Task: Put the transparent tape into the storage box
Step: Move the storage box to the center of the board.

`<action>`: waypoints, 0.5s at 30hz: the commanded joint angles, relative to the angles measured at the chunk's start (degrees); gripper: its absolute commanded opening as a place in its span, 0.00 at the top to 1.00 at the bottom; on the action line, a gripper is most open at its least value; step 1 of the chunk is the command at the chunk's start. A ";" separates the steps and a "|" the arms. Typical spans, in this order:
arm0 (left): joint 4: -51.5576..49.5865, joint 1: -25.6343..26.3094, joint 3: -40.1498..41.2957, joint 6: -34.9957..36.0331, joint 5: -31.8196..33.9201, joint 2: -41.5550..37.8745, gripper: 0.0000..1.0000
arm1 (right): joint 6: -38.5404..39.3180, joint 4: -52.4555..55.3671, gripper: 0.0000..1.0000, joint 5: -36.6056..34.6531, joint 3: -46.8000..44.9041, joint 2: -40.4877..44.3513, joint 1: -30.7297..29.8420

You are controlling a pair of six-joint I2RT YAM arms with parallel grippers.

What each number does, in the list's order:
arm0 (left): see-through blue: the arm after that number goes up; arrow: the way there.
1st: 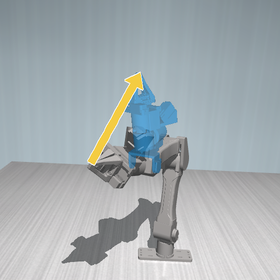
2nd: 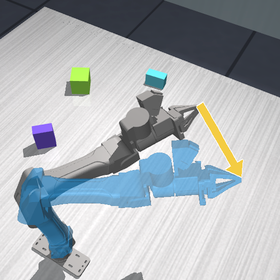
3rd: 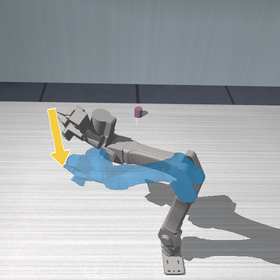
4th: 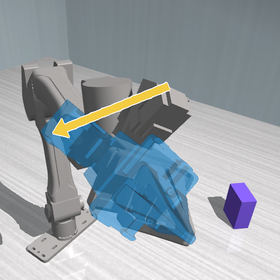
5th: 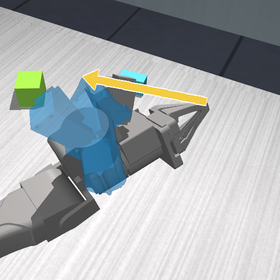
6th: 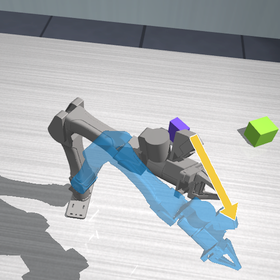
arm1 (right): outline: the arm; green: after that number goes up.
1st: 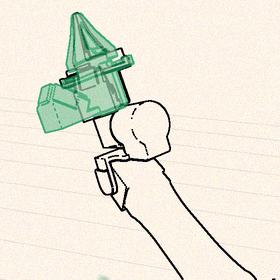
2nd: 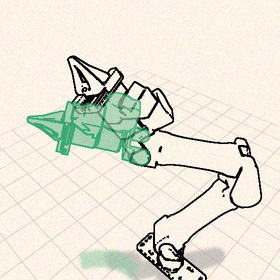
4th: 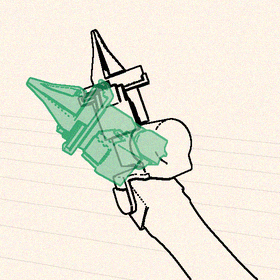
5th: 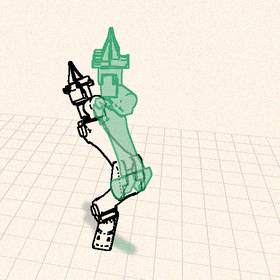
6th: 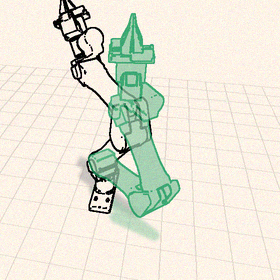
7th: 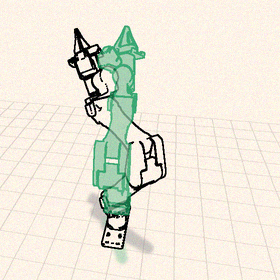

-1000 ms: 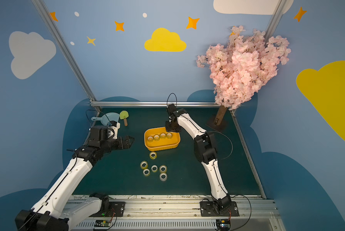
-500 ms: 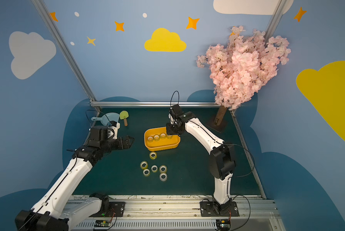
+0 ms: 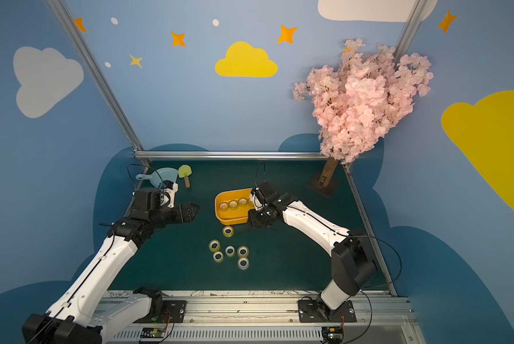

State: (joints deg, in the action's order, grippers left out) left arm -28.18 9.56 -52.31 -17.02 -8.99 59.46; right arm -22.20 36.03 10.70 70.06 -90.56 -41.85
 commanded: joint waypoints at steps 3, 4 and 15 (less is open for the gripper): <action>1.11 -0.22 0.35 -0.47 -0.41 0.37 0.00 | -1.61 -4.94 0.53 1.23 -6.82 6.07 -2.82; 1.04 -0.32 0.25 -0.47 -0.49 0.61 0.00 | -1.89 -5.59 0.53 1.33 -8.18 7.02 -3.67; 1.68 -5.22 -0.35 -2.14 -2.83 4.07 0.00 | -8.41 -11.65 0.45 -1.66 -12.86 4.52 -10.05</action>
State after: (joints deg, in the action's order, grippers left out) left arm -26.85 5.23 -52.31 -18.52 -10.72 62.54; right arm -27.57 26.96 11.60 56.31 -83.74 -51.13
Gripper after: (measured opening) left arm 0.999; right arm 0.545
